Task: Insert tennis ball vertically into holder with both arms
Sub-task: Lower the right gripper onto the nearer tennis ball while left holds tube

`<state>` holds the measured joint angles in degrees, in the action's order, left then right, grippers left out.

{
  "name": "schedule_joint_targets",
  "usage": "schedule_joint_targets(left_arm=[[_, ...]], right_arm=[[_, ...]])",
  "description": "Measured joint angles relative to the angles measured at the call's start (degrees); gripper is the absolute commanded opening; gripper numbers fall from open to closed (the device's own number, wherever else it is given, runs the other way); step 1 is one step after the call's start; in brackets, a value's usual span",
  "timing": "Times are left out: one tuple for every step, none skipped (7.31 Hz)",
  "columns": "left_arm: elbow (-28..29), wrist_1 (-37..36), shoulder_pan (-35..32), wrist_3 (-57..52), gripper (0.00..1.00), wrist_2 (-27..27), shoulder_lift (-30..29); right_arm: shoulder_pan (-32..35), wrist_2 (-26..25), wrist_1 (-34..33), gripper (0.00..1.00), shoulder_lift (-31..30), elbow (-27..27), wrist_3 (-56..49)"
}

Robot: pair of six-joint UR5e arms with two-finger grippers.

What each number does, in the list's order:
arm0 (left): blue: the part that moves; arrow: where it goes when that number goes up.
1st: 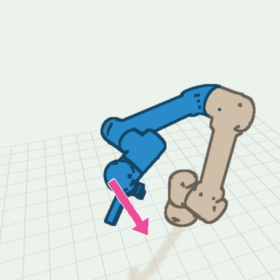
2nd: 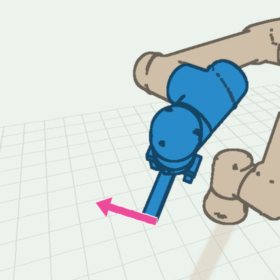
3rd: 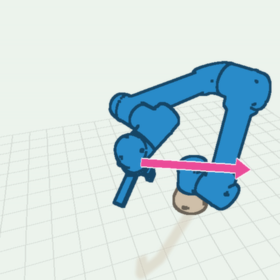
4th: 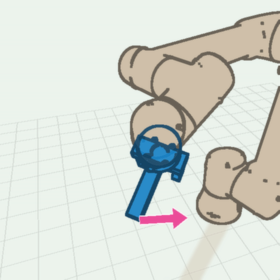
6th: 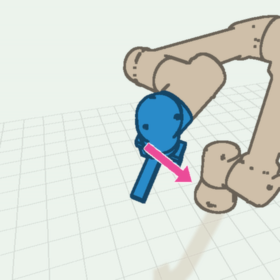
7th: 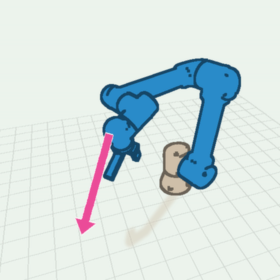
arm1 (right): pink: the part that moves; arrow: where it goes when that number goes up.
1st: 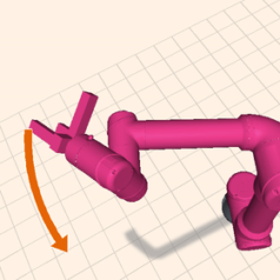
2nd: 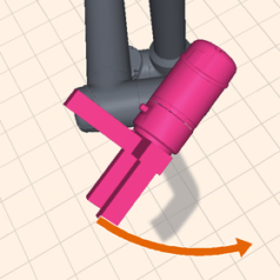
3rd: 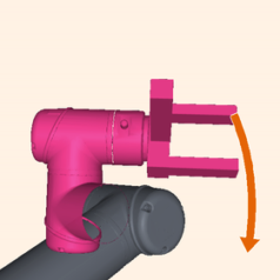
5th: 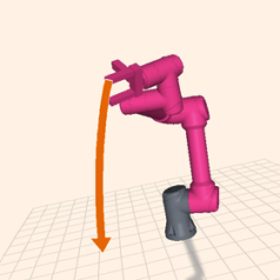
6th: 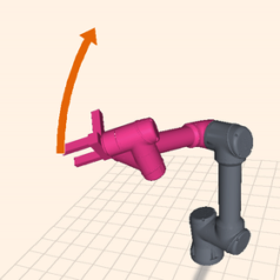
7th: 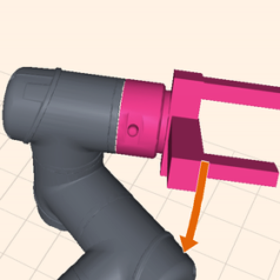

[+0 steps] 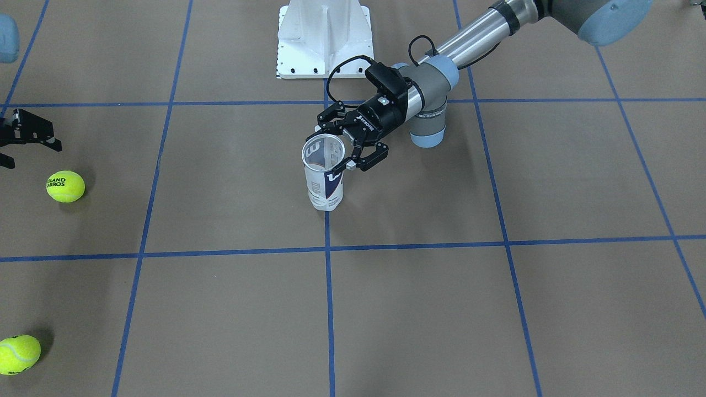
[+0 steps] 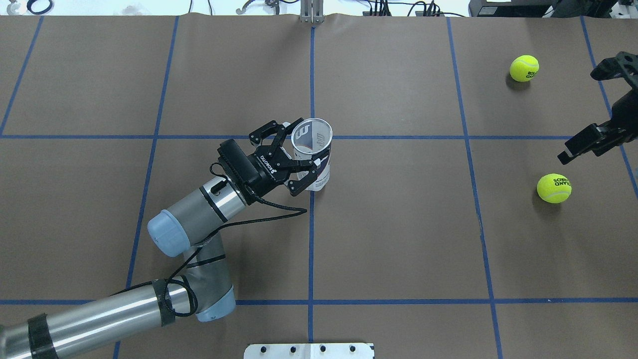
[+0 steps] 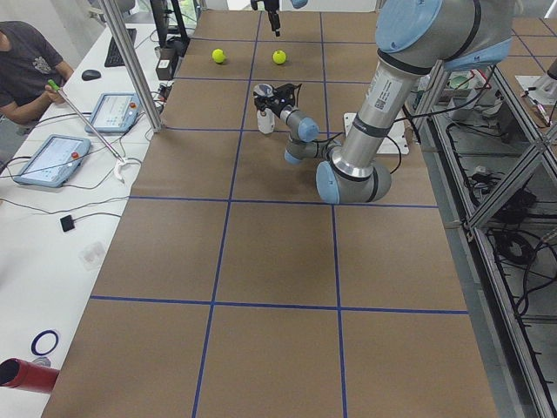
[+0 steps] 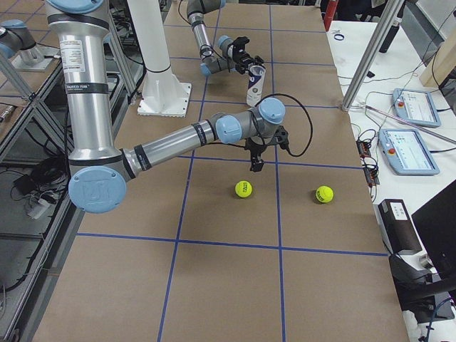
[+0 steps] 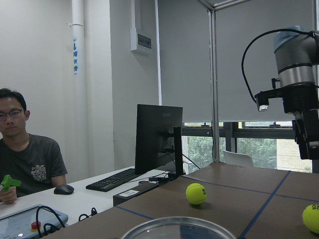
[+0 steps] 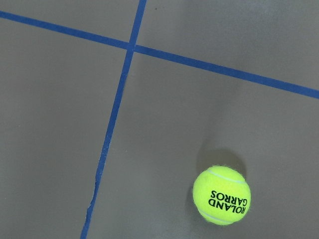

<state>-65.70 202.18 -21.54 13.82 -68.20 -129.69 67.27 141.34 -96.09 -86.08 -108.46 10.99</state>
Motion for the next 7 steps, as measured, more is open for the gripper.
schedule_joint_targets(left_arm=[[0.0,0.0,0.2,0.0,0.77,0.1,0.0],[0.0,0.0,0.3,0.1,0.77,0.1,0.0],[0.0,0.1,0.3,0.1,0.77,0.1,0.0],[0.0,0.1,0.3,0.1,0.77,0.1,0.0],[0.0,0.0,0.3,0.1,0.77,0.1,0.0],[0.0,0.0,0.4,0.1,0.77,0.1,0.0],[0.0,0.0,0.4,0.1,0.77,0.1,-0.1]], right_arm=[[-0.1,0.0,0.0,1.00,0.0,0.0,0.0],[-0.2,-0.1,-0.1,1.00,0.0,0.0,0.0],[-0.7,-0.2,-0.1,1.00,0.0,0.1,0.4],[-1.8,-1.1,-0.1,1.00,0.0,0.1,1.5],[-3.4,-3.1,-0.1,1.00,-0.1,0.3,2.5],[-4.5,-5.2,-0.1,1.00,-0.3,0.8,3.0],[-5.2,-7.2,-0.1,1.00,-0.6,1.4,3.1]])
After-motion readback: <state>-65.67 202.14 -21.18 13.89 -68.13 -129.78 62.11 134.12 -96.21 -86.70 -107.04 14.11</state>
